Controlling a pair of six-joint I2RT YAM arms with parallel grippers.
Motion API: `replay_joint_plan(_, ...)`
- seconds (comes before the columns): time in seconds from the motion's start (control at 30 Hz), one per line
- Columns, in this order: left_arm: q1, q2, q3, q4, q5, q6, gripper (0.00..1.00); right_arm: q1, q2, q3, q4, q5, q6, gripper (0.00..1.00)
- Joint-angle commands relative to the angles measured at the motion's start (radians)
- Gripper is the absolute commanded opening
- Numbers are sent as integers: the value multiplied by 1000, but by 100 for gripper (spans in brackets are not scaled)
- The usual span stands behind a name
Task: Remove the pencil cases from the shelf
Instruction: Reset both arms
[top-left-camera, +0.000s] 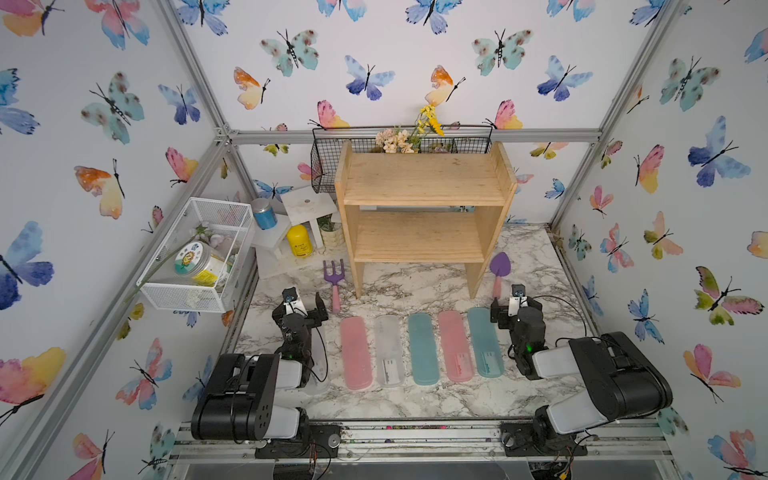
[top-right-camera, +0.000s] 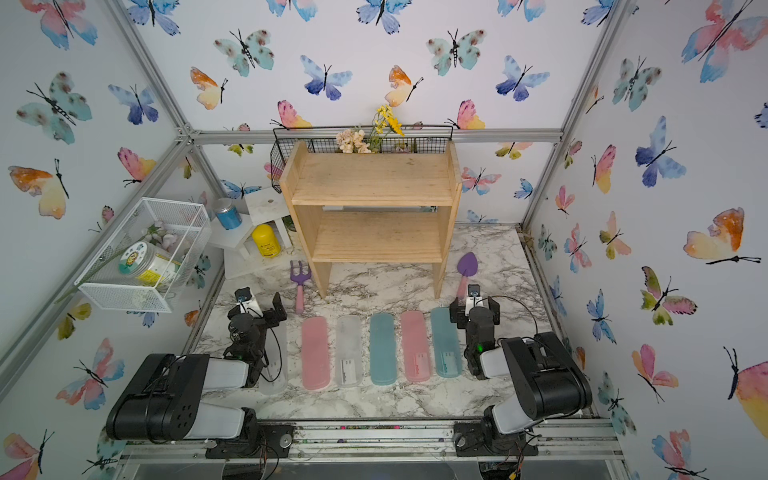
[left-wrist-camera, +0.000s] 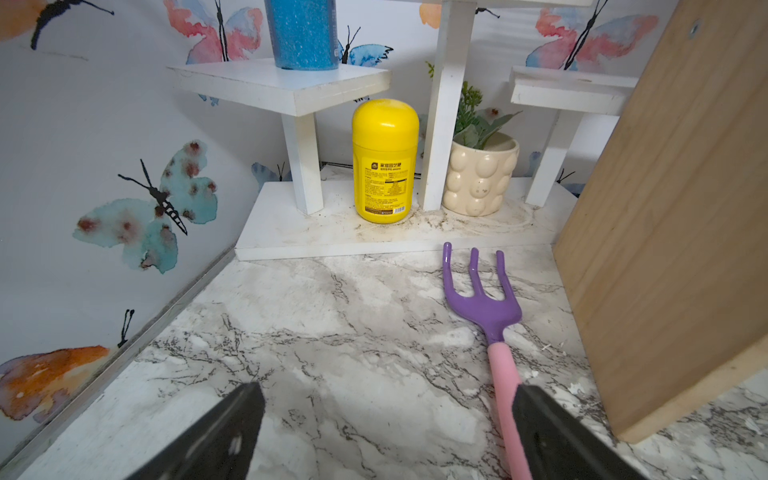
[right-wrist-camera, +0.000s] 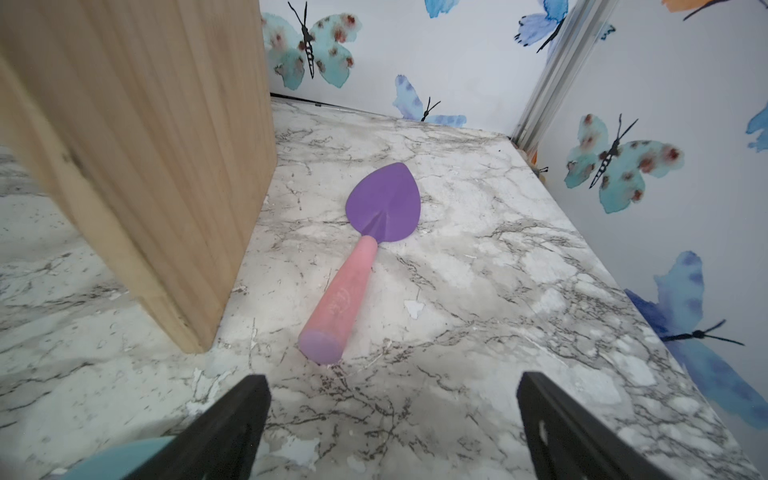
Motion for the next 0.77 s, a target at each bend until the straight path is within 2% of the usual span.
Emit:
replay_joint_plan(0.0,0,-10,13,-16,20,15,99,-9,-7,20,87,-11,6,99)
replay_joint_plan(0.73,-13,-6,21,-24,1,27,99,-33,-1,37,58,-30,29,99)
